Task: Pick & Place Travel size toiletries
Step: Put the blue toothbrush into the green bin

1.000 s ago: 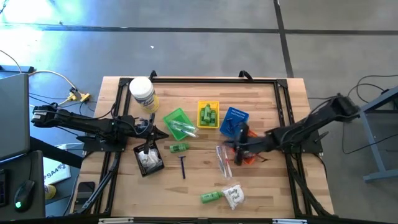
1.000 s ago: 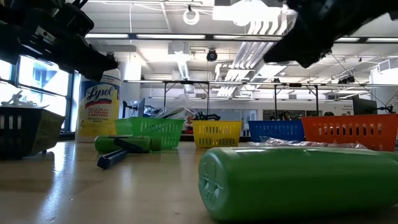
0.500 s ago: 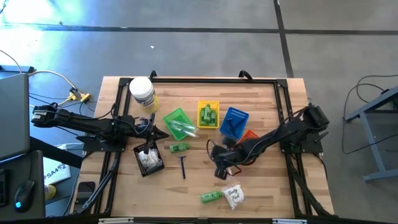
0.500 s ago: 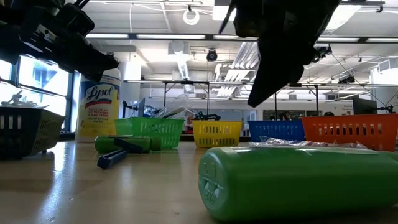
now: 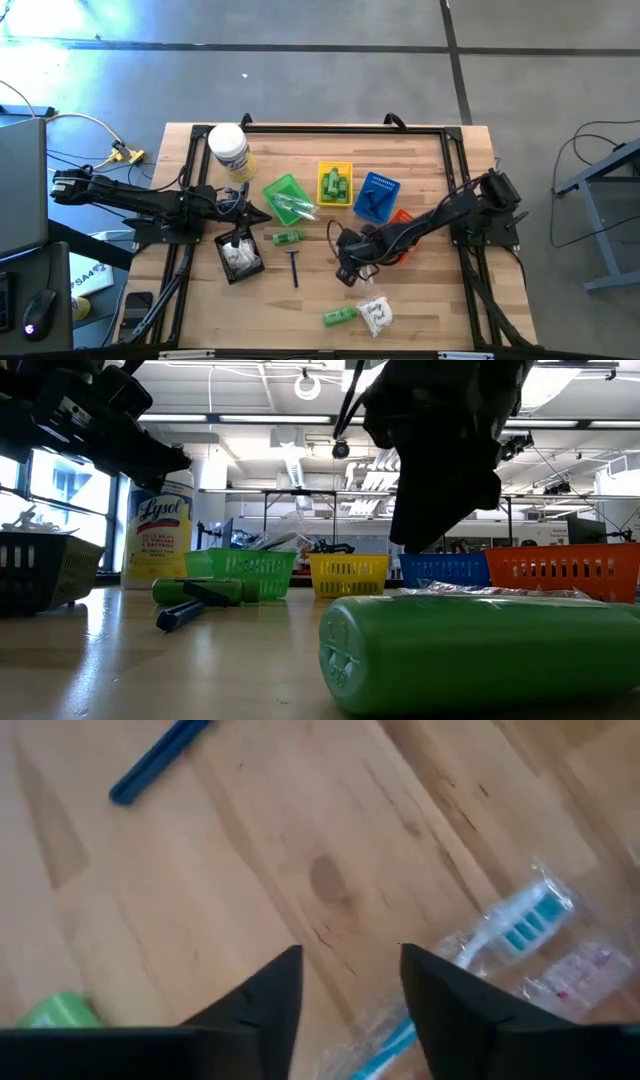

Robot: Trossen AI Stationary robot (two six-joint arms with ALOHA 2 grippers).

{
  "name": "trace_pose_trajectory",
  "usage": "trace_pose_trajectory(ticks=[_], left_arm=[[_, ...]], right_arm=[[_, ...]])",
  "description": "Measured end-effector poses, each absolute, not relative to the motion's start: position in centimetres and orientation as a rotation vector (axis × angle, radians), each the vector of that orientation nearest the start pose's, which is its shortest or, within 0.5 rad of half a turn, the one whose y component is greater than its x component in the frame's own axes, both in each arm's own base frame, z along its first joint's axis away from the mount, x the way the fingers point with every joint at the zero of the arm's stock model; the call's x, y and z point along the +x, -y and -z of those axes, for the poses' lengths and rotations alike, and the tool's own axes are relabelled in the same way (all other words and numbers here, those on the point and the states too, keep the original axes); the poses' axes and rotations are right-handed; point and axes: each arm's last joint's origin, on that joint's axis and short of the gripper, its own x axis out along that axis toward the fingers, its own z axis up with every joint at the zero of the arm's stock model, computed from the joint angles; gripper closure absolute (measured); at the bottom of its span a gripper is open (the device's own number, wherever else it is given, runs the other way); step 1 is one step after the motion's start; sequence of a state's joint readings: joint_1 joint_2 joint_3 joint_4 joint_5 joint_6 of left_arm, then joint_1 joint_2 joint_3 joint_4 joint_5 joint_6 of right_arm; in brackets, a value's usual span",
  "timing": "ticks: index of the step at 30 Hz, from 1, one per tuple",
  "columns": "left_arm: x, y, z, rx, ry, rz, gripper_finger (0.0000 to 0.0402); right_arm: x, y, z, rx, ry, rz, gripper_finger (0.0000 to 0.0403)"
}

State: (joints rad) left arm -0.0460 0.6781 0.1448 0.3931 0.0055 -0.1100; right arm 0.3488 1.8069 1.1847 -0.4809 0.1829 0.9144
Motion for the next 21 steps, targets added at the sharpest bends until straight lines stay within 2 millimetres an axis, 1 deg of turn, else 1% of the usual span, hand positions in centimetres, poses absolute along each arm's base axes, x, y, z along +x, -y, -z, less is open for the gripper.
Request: trace_pose_trajectory(ticks=[2,4,7,12,21], left_arm=[[15.1,0.7,-18.3,-0.100,-0.142,0.045,0.0396],[15.1,0.7,-18.3,-0.098,-0.143,0.045,0.0396],[15.1,0.7,-18.3,-0.096,-0.142,0.045,0.0396],[15.1,0.7,-18.3,-0.080,-0.144,0.047,0.0396],[15.1,0.7,-18.2,-0.077,-0.145,0.049,0.0396]], right_arm=[[33.9,-11.4,-17.9,0.563,-1.039,0.373,0.0222],[34.2,-11.0,-17.4,0.593,-1.047,0.405,0.0214],[33.9,-10.5,-16.9,0.617,-1.090,0.457,0.0211],[33.9,-10.2,-16.1,0.626,-1.137,0.490,0.0211],[33.7,-10.0,-15.8,0.631,-1.162,0.514,0.0211]])
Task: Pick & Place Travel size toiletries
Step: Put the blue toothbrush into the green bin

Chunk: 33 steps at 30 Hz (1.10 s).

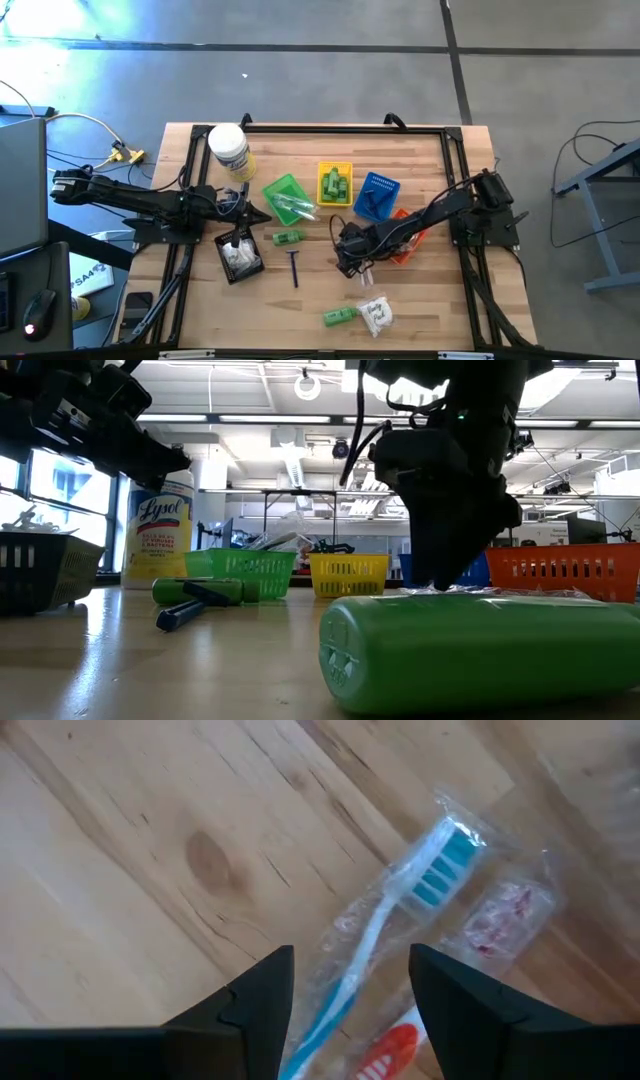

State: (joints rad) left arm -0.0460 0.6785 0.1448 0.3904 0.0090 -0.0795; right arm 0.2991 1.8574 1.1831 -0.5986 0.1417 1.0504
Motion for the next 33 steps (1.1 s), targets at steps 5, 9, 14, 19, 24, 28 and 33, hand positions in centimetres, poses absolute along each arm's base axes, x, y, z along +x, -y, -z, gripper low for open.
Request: trace_pose_trajectory(ticks=[5,9,14,19,24,28,33], left_arm=[[15.1,0.7,-18.3,-0.077,-0.144,0.049,0.0396],[15.1,0.7,-18.3,-0.077,-0.144,0.048,0.0396],[15.1,0.7,-18.2,-0.077,-0.145,0.048,0.0396],[15.1,0.7,-18.2,-0.077,-0.145,0.048,0.0396],[15.1,0.7,-18.2,-0.076,-0.145,0.045,0.0396],[15.1,0.7,-18.2,-0.076,-0.146,0.045,0.0396],[15.1,0.7,-18.2,-0.076,-0.146,0.045,0.0396]], right_arm=[[34.0,-9.9,-15.2,0.620,-1.175,0.503,0.0211],[34.5,-9.8,-13.8,0.607,-1.210,0.484,0.0211],[34.7,-9.7,-13.4,0.589,-1.214,0.482,0.0211],[34.7,-9.8,-13.7,0.544,-1.195,0.455,0.0219],[35.4,-10.3,-14.2,0.498,-1.158,0.382,0.0278],[36.0,-10.6,-14.5,0.474,-1.116,0.296,0.0350],[36.5,-11.1,-14.8,0.450,-1.079,0.194,0.0390]])
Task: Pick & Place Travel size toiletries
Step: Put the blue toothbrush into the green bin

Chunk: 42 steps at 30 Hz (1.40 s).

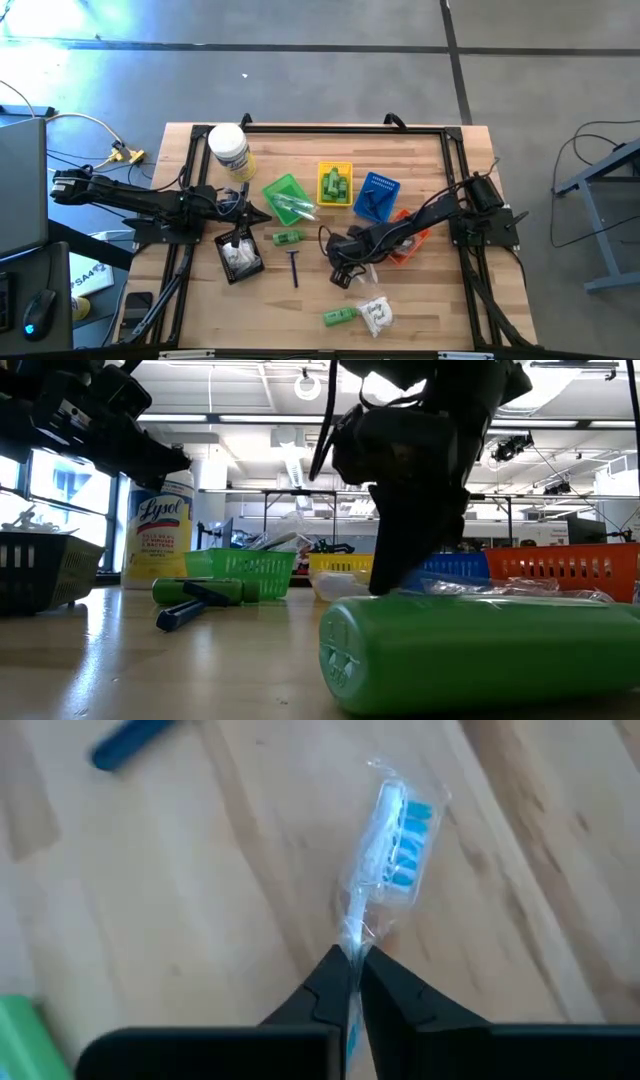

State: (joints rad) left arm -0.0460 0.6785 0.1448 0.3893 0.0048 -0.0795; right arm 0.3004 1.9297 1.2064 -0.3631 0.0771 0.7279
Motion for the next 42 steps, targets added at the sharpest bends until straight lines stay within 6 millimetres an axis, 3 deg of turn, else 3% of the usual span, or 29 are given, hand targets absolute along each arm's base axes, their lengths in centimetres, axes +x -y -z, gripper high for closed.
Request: trace_pose_trajectory(ticks=[4,8,15,20,25,34,42], left_arm=[[15.1,0.7,-18.2,-0.076,-0.150,0.045,0.0396],[15.1,0.7,-18.2,-0.076,-0.150,0.045,0.0396],[15.1,0.7,-18.2,-0.075,-0.147,0.032,0.0396],[15.1,0.9,-18.6,-0.030,-0.113,0.075,0.0396],[14.7,1.8,-19.4,0.008,-0.037,0.150,0.0396],[12.9,3.8,-21.0,0.088,0.107,0.303,0.0396],[12.2,4.3,-21.1,0.111,0.118,0.347,0.0396]], right_arm=[[36.5,-11.1,-15.2,0.427,-1.059,0.167,0.0392],[36.4,-11.0,-17.0,0.395,-1.002,0.134,0.0395],[36.7,-9.6,-23.3,0.285,-0.939,0.165,0.0397],[37.6,-7.1,-27.3,0.151,-0.931,0.220,0.0397],[38.5,-3.5,-29.5,0.072,-0.903,0.229,0.0397],[42.1,1.5,-28.6,-0.079,-0.938,0.240,0.0398],[47.0,2.2,-27.2,-0.169,-1.009,0.205,0.0399]])
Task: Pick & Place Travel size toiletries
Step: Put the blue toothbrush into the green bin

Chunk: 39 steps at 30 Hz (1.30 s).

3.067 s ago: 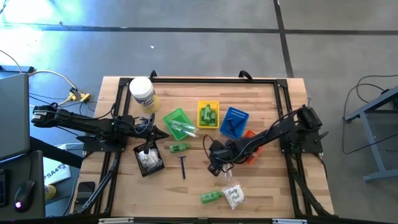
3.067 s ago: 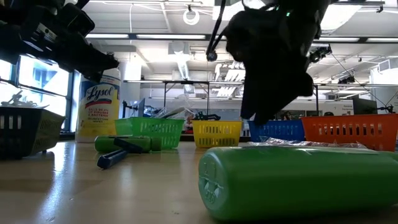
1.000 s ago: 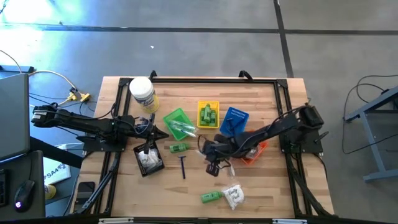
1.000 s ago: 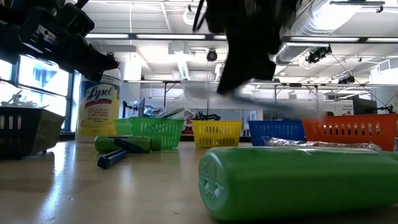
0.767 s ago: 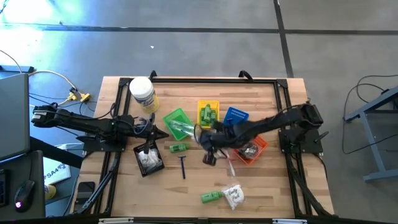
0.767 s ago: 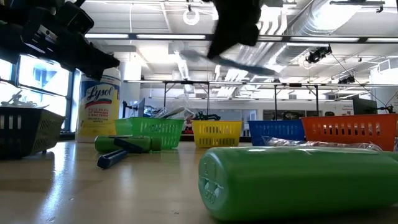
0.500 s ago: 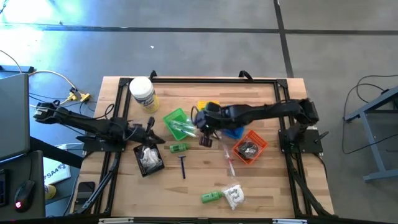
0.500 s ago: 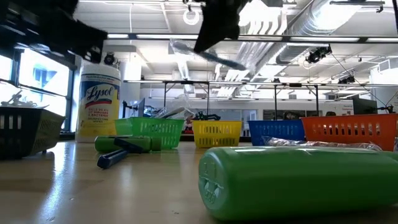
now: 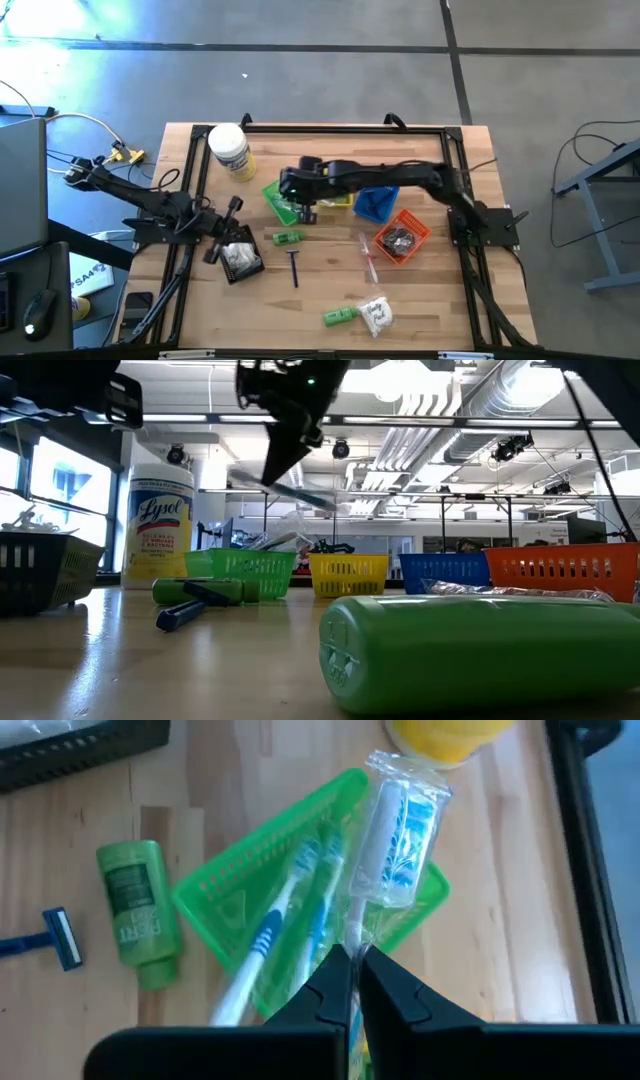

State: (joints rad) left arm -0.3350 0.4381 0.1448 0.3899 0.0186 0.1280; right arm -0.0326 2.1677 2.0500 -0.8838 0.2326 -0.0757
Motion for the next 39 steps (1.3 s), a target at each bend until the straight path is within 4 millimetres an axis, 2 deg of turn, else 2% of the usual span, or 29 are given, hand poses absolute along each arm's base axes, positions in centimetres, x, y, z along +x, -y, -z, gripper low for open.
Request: trace_pose_trajectory(ticks=[6,8,13,16,26,30,34,39], left_arm=[[12.2,4.3,-21.1,0.111,0.113,0.336,0.0396],[12.2,4.3,-21.1,0.111,0.112,0.336,0.0396],[12.2,4.2,-21.0,0.112,0.106,0.336,0.0396],[12.2,4.3,-21.0,0.113,0.100,0.337,0.0396],[12.2,4.2,-20.9,0.113,0.093,0.334,0.0396],[12.2,4.2,-20.9,0.111,0.092,0.334,0.0396],[12.2,4.3,-20.8,0.112,0.084,0.335,0.0396],[12.2,4.2,-20.7,0.113,0.075,0.324,0.0396]], right_arm=[[50.1,2.2,-26.0,-0.190,-1.070,0.199,0.0399],[50.7,2.1,-25.5,-0.263,-1.042,0.189,0.0399],[51.2,1.8,-24.4,-0.338,-1.050,0.236,0.0399],[51.0,2.0,-24.1,-0.301,-1.077,0.260,0.0399],[51.7,3.4,-24.1,-0.156,-1.000,0.173,0.0397],[52.1,3.8,-23.1,-0.138,-1.010,0.179,0.0396],[52.0,4.1,-23.2,-0.128,-1.008,0.177,0.0377],[52.0,4.2,-23.2,-0.130,-1.005,0.178,0.0320]])
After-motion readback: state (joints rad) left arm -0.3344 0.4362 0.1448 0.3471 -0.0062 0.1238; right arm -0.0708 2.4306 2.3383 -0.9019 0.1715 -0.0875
